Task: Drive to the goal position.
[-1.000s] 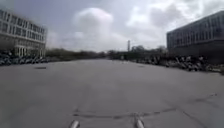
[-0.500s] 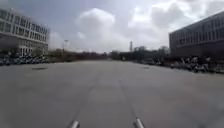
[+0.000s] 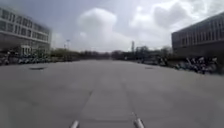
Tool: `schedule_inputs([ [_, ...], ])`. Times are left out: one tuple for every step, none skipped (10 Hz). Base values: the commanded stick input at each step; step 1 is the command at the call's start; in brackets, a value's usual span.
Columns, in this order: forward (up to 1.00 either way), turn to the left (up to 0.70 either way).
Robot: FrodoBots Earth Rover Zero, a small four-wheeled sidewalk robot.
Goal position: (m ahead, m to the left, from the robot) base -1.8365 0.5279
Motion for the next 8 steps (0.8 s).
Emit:
schedule_inputs([
  [0.85,0.0],
  [0.85,0.0],
  [0.85,0.0],
  [0.85,0.0],
  [0.85,0.0],
  [0.85,0.0],
  [0.85,0.0],
  [0.85,0.0],
])
